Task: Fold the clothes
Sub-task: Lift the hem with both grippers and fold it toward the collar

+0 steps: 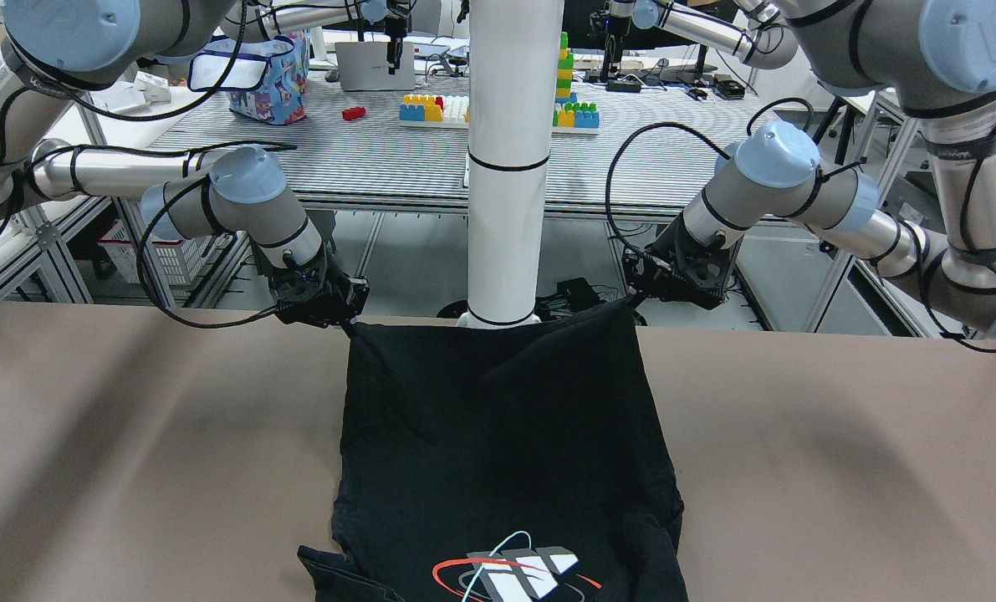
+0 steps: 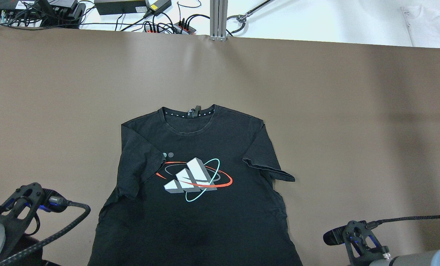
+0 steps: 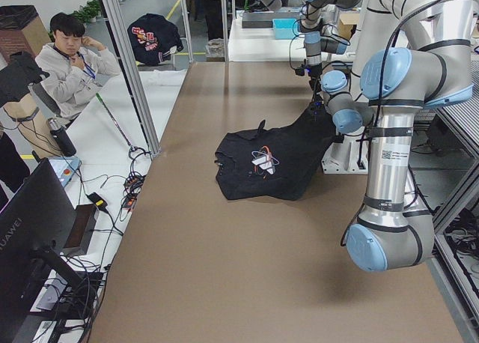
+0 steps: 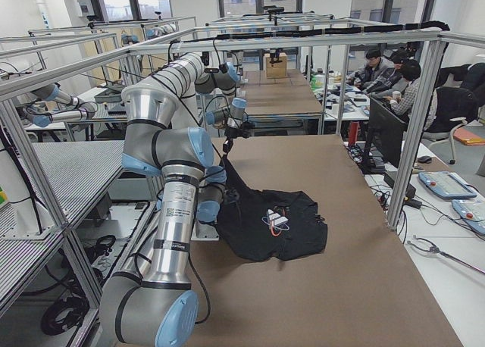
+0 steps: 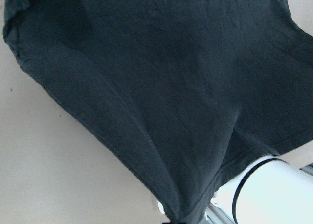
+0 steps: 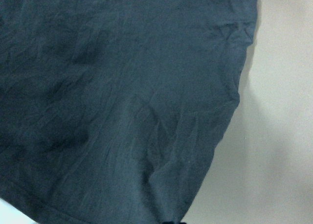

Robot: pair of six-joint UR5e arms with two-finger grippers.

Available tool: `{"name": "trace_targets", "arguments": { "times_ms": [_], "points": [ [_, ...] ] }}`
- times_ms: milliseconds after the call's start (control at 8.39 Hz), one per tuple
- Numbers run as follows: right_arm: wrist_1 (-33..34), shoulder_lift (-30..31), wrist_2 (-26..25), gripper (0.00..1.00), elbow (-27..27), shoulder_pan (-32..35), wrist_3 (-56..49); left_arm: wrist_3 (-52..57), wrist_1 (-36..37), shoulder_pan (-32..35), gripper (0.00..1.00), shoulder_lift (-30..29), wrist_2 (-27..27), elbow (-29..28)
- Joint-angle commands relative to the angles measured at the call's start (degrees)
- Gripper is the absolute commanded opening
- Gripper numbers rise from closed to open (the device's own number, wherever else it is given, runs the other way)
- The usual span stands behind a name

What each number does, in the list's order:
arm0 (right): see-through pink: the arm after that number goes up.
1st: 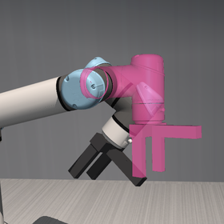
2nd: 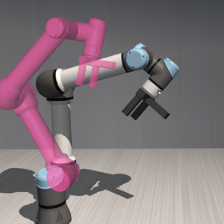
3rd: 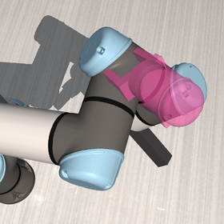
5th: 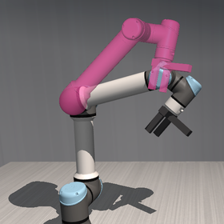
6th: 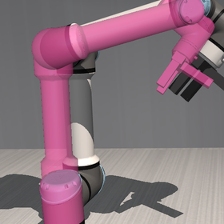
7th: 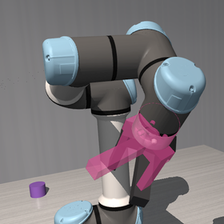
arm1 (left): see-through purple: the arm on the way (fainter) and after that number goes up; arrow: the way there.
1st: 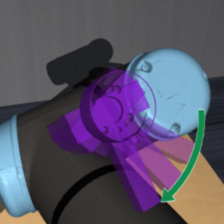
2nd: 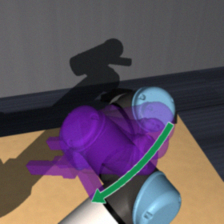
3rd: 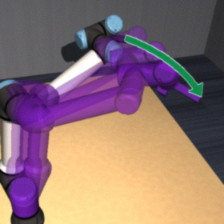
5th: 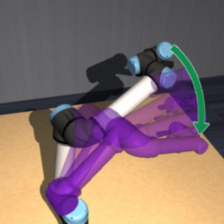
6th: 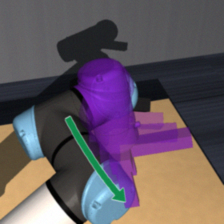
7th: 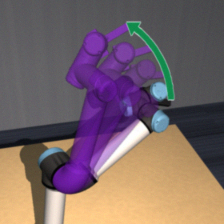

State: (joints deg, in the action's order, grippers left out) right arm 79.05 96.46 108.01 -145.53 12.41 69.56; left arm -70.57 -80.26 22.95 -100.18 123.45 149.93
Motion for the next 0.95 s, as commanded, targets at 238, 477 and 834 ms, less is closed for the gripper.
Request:
{"name": "trace_targets", "arguments": {
  "times_ms": [238,477,834],
  "points": [
    [3.83,-13.01,-7.81,0.0,12.17,9.43,0.83,0.08,-0.08,13.92,0.0,-4.57,-5.76,-10.86],
    [3.83,-13.49,-7.2,0.0,13.35,17.6,0.84,-0.36,-0.08,21.67,0.0,-6.86,-5.67,-15.7],
    [4.18,-16.29,-7.11,0.0,14.83,23.78,0.75,-0.36,-0.16,24.95,0.0,-10.29,-7.68,-19.93]
  ]
}}
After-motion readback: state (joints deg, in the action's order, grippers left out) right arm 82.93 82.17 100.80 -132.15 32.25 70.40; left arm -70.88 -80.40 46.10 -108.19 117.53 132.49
